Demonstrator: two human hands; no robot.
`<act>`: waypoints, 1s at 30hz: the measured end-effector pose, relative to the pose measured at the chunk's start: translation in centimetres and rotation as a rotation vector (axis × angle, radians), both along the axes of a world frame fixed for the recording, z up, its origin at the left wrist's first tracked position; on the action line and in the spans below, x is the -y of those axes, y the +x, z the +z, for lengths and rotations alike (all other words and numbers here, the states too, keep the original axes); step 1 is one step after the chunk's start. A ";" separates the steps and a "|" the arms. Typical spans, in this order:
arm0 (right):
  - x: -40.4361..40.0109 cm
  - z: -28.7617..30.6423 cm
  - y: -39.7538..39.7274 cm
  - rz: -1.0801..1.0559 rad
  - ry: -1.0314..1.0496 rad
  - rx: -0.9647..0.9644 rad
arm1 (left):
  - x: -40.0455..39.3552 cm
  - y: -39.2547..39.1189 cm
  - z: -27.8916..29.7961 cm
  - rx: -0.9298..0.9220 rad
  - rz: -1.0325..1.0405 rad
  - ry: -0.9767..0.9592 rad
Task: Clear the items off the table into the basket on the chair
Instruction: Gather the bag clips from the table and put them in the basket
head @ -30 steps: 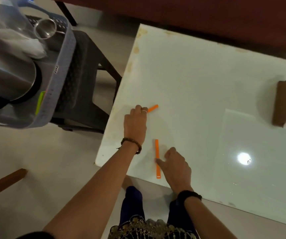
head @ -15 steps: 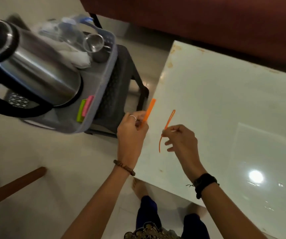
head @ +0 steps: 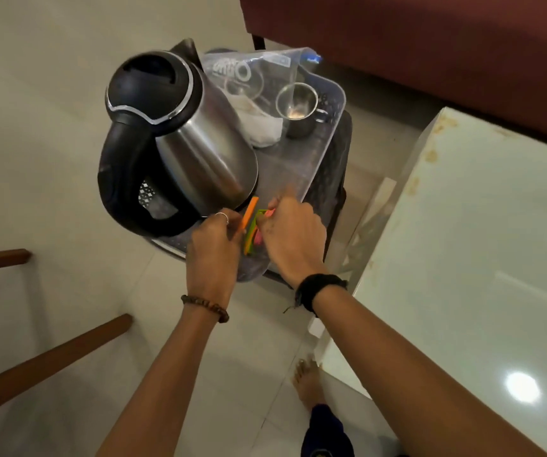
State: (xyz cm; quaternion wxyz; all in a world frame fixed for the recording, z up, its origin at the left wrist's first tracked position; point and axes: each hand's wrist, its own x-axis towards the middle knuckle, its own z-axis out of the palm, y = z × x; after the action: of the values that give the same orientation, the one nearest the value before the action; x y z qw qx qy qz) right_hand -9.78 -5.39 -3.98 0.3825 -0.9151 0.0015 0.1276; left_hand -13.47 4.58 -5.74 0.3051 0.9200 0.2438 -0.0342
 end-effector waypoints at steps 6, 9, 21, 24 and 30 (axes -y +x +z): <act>3.8 0.0 -0.3 -0.051 0.187 0.126 | 3.2 -0.1 1.5 0.181 -0.168 0.154; 8.8 -0.7 -1.4 -0.102 0.198 0.088 | 7.1 -0.8 2.4 0.293 -0.326 0.165; 45.6 -3.3 -16.7 -0.492 -0.018 -0.127 | 42.5 -11.6 -1.3 -0.077 -0.701 -0.345; 54.3 -3.2 -21.8 -0.561 -0.066 -0.162 | 51.9 -15.8 -2.2 -0.136 -0.836 -0.351; 68.2 -3.2 -30.3 -0.729 -0.108 -0.225 | 66.5 -21.2 -3.2 -0.206 -0.980 -0.307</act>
State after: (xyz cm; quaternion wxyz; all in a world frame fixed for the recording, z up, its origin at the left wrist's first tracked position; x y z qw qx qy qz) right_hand -40.07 -73.54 -7.21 0.3516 -0.8535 0.3755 0.0824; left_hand -34.68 -61.93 -8.93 0.3590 0.8626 -0.1946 -0.2985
